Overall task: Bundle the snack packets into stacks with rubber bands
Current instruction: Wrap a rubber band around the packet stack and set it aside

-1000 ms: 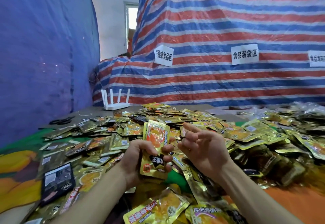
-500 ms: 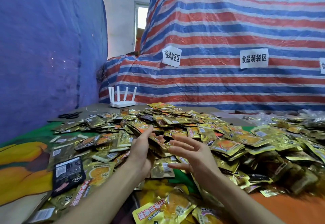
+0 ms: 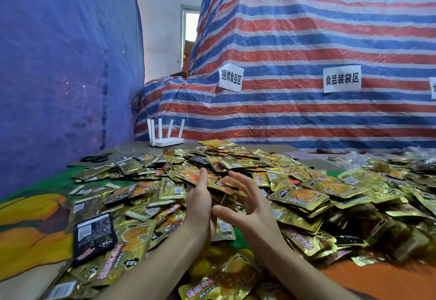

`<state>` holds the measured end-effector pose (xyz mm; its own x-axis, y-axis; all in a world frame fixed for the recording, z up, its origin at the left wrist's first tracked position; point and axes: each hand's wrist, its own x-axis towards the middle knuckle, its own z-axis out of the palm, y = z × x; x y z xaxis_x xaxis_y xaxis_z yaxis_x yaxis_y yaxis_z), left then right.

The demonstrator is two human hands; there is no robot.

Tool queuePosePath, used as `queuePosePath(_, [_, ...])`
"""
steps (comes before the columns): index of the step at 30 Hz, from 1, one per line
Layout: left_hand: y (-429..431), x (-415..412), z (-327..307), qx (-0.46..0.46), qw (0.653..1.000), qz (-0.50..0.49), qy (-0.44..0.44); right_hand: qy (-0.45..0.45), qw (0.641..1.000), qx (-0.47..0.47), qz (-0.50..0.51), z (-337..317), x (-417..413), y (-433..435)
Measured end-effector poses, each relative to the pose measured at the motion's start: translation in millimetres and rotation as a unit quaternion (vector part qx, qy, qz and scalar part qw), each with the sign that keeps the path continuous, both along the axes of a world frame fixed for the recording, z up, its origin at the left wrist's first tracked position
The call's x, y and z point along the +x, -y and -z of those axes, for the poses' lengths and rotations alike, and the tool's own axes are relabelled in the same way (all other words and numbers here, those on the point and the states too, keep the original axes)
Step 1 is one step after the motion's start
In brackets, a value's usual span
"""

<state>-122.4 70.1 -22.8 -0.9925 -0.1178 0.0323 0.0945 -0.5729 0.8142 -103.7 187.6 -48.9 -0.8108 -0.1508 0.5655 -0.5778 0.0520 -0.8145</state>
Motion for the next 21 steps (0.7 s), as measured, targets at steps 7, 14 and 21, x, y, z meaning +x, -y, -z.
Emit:
queuePosePath(7, [5.6, -0.8, 7.7, -0.019, 0.994, 0.101, -0.028, -0.016, 0.999, 0.031, 0.037, -1.1, 4.8, 1.5])
queuePosePath(14, [6.5, -3.6, 11.3, -0.016, 0.983, 0.175, -0.05, -0.003, 0.997, 0.035, 0.063, 0.6, -0.9, -3.4])
queuePosePath(21, [2.9, -1.1, 9.6, 0.029, 0.982, 0.187, -0.029, -0.004, 0.995, 0.041, 0.089, -0.3, -3.2, -5.7])
